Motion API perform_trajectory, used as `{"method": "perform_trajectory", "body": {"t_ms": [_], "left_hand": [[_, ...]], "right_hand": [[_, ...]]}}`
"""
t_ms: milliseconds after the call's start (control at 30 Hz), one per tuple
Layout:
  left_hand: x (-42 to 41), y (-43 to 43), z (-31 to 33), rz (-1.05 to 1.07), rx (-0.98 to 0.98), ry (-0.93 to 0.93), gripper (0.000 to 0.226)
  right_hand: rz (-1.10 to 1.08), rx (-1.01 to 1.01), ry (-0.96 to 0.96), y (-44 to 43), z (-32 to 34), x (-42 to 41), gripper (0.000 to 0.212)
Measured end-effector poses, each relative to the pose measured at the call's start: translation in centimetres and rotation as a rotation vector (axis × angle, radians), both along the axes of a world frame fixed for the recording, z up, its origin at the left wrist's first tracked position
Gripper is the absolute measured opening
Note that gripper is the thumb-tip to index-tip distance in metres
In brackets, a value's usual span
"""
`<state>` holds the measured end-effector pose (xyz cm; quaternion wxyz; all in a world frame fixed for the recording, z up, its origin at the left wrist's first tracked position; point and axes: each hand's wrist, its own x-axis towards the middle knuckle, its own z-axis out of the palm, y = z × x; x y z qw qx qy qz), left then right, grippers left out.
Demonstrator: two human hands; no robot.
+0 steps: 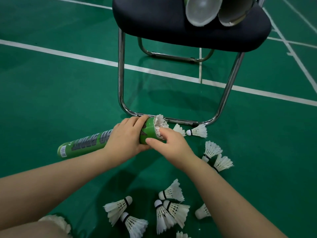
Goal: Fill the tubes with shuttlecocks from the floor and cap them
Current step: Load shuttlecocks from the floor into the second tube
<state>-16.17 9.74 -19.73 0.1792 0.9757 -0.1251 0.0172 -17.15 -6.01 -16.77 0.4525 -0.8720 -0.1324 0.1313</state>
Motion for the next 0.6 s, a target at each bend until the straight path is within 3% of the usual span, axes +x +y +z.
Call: {"method": "perform_trajectory", "body": {"t_ms": [67,167,233,300,367,467,533,600], "left_hand": [[0.1,-0.2,0.2,-0.027,0.005,0.005,0.082],[-0.1,-0.9,0.3,-0.103,0.012,0.013,0.086],[0.0,-1.1,0.5,-0.134,0.022,0.051,0.092],[0.4,-1.3,0.8,-0.133,-0.004,0.102,0.094],[1.2,-1.7,1.1,-0.122,-0.044,0.125,0.094],[2.2,-2.1,1.0,-0.086,-0.035,0.135,0.092],[2.8,-2.4,0.8,-0.06,-0.022,0.136,0.093],[3.3,-3.0,0.4,-0.035,-0.007,0.122,0.092]], "right_hand": [[0.051,-0.008,0.133,-0.2,0.0,0.5,0.03],[0.059,0.009,0.329,0.0,-1.0,0.7,0.04],[0.057,0.023,0.372,0.0,-1.6,0.9,0.041],[0.03,0.029,0.308,-0.4,-1.0,0.8,0.026],[-0.101,0.146,0.146,-1.2,-0.4,0.9,0.022],[-0.499,0.471,0.014,-3.5,0.4,1.8,0.018],[-0.705,0.444,0.0,-5.8,-0.1,3.3,0.02],[-0.752,0.283,0.086,-7.9,-1.5,5.0,0.016]]}}
